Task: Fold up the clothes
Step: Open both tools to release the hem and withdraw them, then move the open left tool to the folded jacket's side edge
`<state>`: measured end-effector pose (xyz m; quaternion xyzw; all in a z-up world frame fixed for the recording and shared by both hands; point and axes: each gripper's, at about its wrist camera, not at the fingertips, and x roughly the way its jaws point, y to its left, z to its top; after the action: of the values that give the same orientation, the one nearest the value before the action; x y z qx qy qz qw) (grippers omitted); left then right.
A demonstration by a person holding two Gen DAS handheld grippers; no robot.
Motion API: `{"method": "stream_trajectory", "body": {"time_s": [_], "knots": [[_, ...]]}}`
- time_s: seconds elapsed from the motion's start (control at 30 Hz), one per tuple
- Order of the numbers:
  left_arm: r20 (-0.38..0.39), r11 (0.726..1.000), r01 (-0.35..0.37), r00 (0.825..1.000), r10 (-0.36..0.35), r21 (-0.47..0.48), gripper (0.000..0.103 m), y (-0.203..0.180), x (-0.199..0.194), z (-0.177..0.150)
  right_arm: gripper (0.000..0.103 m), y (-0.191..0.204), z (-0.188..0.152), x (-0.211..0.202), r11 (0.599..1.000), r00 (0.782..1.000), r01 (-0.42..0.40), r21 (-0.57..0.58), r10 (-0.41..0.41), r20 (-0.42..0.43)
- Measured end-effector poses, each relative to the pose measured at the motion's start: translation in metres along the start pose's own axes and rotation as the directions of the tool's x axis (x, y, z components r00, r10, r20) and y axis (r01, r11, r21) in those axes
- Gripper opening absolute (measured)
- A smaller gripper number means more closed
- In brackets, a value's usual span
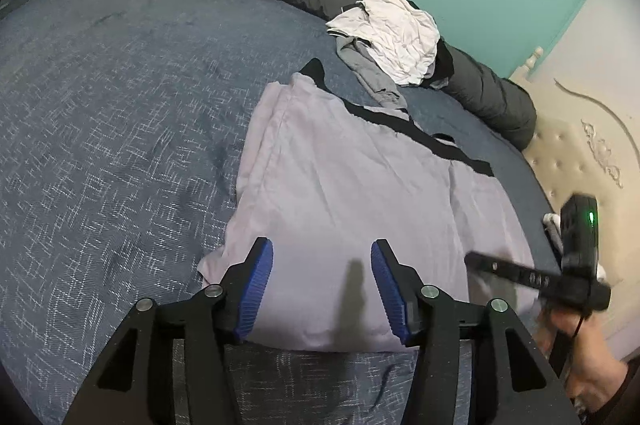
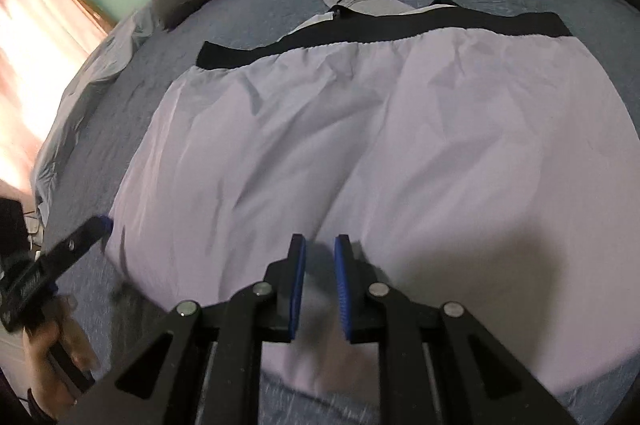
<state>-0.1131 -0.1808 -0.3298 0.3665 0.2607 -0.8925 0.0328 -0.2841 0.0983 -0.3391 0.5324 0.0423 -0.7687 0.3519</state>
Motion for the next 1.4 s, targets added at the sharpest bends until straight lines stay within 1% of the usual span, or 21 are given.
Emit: {"method": "stream_trajectory", "body": {"time_s": [0.03, 0.1, 0.13, 0.27, 0.33, 0.4, 0.5, 0.53, 0.6, 0.67, 0.8, 0.87, 0.9, 1.0, 1.07, 1.17, 1.2, 1.27, 1.3, 1.4], "knots": [[-0.002, 1.000, -0.003, 1.000, 0.003, 0.004, 0.055, 0.000, 0.001, 0.000, 0.014, 0.001, 0.005, 0.005, 1.000, 1.000, 0.011, -0.007, -0.011, -0.012], [-0.001, 1.000, 0.002, 1.000, -0.002, 0.001, 0.055, -0.001, 0.002, -0.001, 0.014, 0.004, 0.001, 0.017, 0.999, 0.998, 0.034, -0.019, -0.035, -0.048], [-0.001, 1.000, 0.006, 1.000, -0.006, 0.000, 0.056, -0.001, 0.002, -0.001, 0.014, 0.003, 0.001, 0.021, 0.999, 0.998, 0.040, -0.020, -0.041, -0.054], [-0.009, 1.000, 0.012, 1.000, -0.012, 0.007, 0.056, -0.002, 0.006, -0.001, 0.014, 0.001, 0.002, 0.031, 0.999, 0.997, 0.035, -0.007, -0.036, -0.065], [-0.007, 1.000, 0.012, 1.000, -0.012, 0.012, 0.056, -0.003, 0.006, -0.001, 0.014, 0.001, 0.010, 0.024, 0.999, 0.998, 0.033, -0.003, -0.033, -0.054], [-0.006, 1.000, 0.015, 1.000, -0.014, 0.011, 0.056, -0.003, 0.005, -0.001, 0.014, -0.001, 0.024, 0.014, 0.999, 0.999, 0.050, 0.008, -0.050, 0.000], [-0.006, 1.000, 0.021, 1.000, -0.021, 0.004, 0.057, -0.002, 0.004, -0.001, 0.014, -0.007, 0.048, 0.016, 0.997, 0.998, 0.063, 0.039, -0.064, 0.011], [-0.007, 1.000, 0.022, 1.000, -0.022, 0.005, 0.057, -0.002, 0.004, -0.002, 0.014, -0.007, 0.052, 0.018, 0.997, 0.997, 0.074, 0.030, -0.074, 0.003], [-0.007, 1.000, 0.025, 1.000, -0.025, 0.005, 0.057, -0.001, 0.005, -0.002, 0.014, -0.005, 0.058, 0.031, 0.994, 0.993, 0.108, 0.006, -0.107, -0.043], [-0.008, 0.999, 0.032, 0.999, -0.032, -0.001, 0.058, 0.000, 0.006, -0.002, 0.014, -0.006, 0.061, 0.045, 0.994, 0.989, 0.113, 0.008, -0.112, -0.094], [-0.013, 0.999, 0.032, 0.999, -0.032, -0.006, 0.058, 0.002, 0.008, -0.001, 0.014, -0.006, 0.070, 0.044, 0.993, 0.990, 0.113, 0.023, -0.111, -0.088], [-0.010, 0.999, 0.033, 0.999, -0.033, -0.007, 0.058, 0.002, 0.006, 0.000, 0.014, -0.006, 0.077, 0.037, 0.992, 0.991, 0.126, 0.008, -0.126, -0.047], [-0.008, 0.999, 0.033, 0.999, -0.033, -0.008, 0.058, 0.002, 0.006, 0.000, 0.014, -0.007, 0.086, 0.035, 0.991, 0.991, 0.130, 0.014, -0.129, -0.034], [-0.007, 0.999, 0.034, 0.999, -0.034, -0.007, 0.060, 0.003, 0.005, 0.000, 0.014, -0.013, 0.104, 0.039, 0.990, 0.991, 0.130, 0.046, -0.128, -0.036], [-0.009, 0.999, 0.034, 0.999, -0.035, -0.011, 0.060, 0.005, 0.006, -0.001, 0.014, -0.014, 0.112, 0.049, 0.987, 0.986, 0.159, 0.036, -0.157, -0.054], [-0.010, 0.999, 0.037, 0.999, -0.037, -0.014, 0.060, 0.006, 0.006, -0.001, 0.014, -0.020, 0.112, 0.065, 0.984, 0.979, 0.178, 0.024, -0.175, -0.103], [-0.010, 0.999, 0.036, 0.999, -0.037, -0.012, 0.060, 0.006, 0.006, 0.000, 0.014, -0.021, 0.111, 0.067, 0.983, 0.979, 0.180, 0.028, -0.176, -0.104], [-0.010, 0.999, 0.034, 0.999, -0.034, -0.011, 0.060, 0.005, 0.006, 0.000, 0.014, -0.021, 0.114, 0.059, 0.986, 0.986, 0.160, 0.054, -0.157, -0.055], [-0.011, 0.999, 0.039, 0.999, -0.039, -0.011, 0.060, 0.005, 0.005, -0.001, 0.014, -0.019, 0.117, 0.053, 0.987, 0.989, 0.147, 0.058, -0.147, -0.013], [-0.013, 0.999, 0.043, 0.999, -0.044, -0.012, 0.061, 0.004, 0.006, -0.001, 0.014, -0.017, 0.131, 0.049, 0.985, 0.986, 0.161, 0.056, -0.163, 0.034]]}}
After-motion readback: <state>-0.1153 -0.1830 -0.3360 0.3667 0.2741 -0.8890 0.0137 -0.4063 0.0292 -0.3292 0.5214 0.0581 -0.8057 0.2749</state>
